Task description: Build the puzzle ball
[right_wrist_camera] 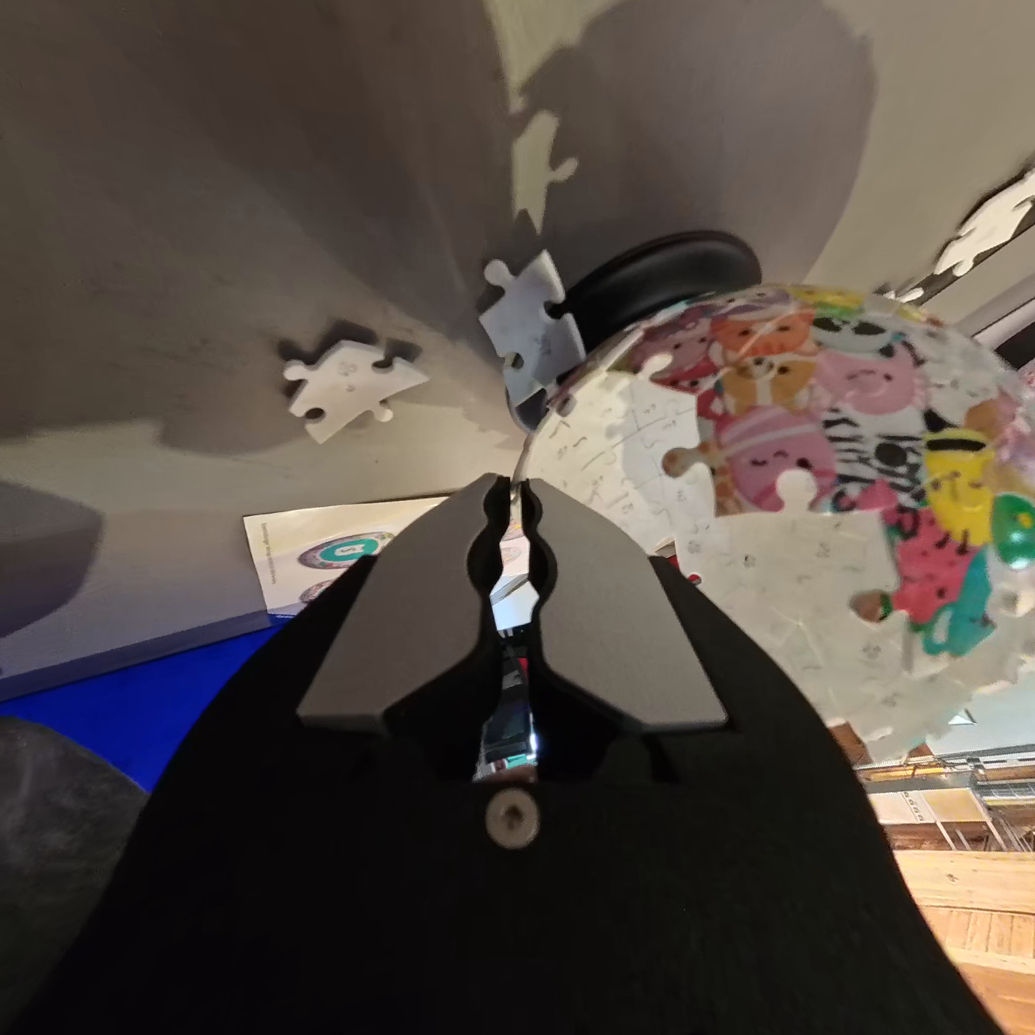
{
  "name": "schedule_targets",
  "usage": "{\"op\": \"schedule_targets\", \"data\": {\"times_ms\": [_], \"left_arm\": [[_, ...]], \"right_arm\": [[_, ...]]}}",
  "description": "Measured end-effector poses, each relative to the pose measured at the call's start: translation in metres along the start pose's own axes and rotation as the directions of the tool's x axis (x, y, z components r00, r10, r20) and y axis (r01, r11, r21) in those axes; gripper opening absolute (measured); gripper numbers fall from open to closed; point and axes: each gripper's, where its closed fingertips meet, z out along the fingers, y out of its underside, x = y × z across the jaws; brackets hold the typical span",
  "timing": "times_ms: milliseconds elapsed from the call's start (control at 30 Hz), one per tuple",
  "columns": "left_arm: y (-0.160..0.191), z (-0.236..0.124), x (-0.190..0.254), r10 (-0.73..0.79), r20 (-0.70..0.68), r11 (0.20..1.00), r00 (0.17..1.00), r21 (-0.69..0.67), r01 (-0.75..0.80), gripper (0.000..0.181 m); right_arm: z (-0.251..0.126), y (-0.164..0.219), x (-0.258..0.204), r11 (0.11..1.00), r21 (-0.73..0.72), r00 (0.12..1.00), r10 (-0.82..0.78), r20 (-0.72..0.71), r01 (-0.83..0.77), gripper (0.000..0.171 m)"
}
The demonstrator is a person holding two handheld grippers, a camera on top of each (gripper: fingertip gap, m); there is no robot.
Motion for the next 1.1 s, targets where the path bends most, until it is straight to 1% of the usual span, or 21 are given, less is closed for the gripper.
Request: {"op": "schedule_targets", "data": {"times_ms": [167,300,367,433,500,533,600,667,767,800,1000,1067,1100], "left_arm": [[0.0,0.0,0.0,0.005,0.001,1.0,1.0,-0.002,-0.005,0.008],[0.001,0.001,0.001,0.011,0.001,1.0,1.0,-0.007,-0.011,0.008],[0.001,0.001,0.002,0.015,0.0,1.0,1.0,-0.008,-0.015,0.008],[0.001,0.001,0.002,0.018,0.0,1.0,1.0,-0.011,-0.018,0.008],[0.002,0.002,0.002,0.02,-0.001,1.0,1.0,-0.012,-0.02,0.008],[0.002,0.002,0.002,0.022,-0.001,1.0,1.0,-0.013,-0.022,0.008],[0.002,0.002,0.003,0.025,-0.001,1.0,1.0,-0.015,-0.025,0.008],[0.002,0.002,0.003,0.029,-0.001,0.999,1.0,-0.016,-0.029,0.008],[0.003,0.003,0.004,0.035,-0.002,0.999,0.999,-0.021,-0.035,0.008],[0.003,0.003,0.004,0.037,-0.003,0.999,0.999,-0.022,-0.037,0.008],[0.003,0.003,0.004,0.036,-0.005,0.999,0.999,-0.023,-0.036,0.008],[0.003,0.003,0.004,0.037,-0.004,0.999,0.999,-0.024,-0.037,0.008],[0.003,0.003,0.004,0.037,-0.004,0.999,0.999,-0.023,-0.037,0.008]], "right_arm": [[0.002,0.003,0.001,1.0,-0.002,1.0,0.023,-0.009,-0.023,0.005],[0.002,0.003,0.002,0.999,0.009,0.999,0.038,-0.021,-0.038,0.013],[0.003,0.003,0.002,0.998,0.016,0.998,0.058,-0.024,-0.058,0.027],[0.003,0.004,0.0,0.996,0.028,0.996,0.087,-0.013,-0.086,0.033],[0.003,0.006,0.001,0.993,0.051,0.994,0.105,-0.029,-0.104,0.044],[0.002,0.005,0.002,0.991,0.071,0.993,0.112,-0.033,-0.109,0.046],[0.003,-0.004,0.002,0.978,0.173,0.992,0.123,-0.018,-0.118,0.046],[0.008,-0.009,-0.002,0.967,0.221,0.992,0.129,0.011,-0.129,0.047],[0.02,-0.004,-0.004,0.968,0.209,0.99,0.139,0.024,-0.141,0.048],[0.022,-0.004,-0.006,0.966,0.212,0.989,0.143,0.04,-0.148,0.043],[0.023,-0.007,-0.001,0.96,0.246,0.991,0.134,0.018,-0.134,0.037],[0.023,-0.007,0.0,0.961,0.242,0.991,0.134,0.012,-0.133,0.038],[0.022,-0.006,0.001,0.962,0.236,0.99,0.138,0.003,-0.135,0.042]]}}
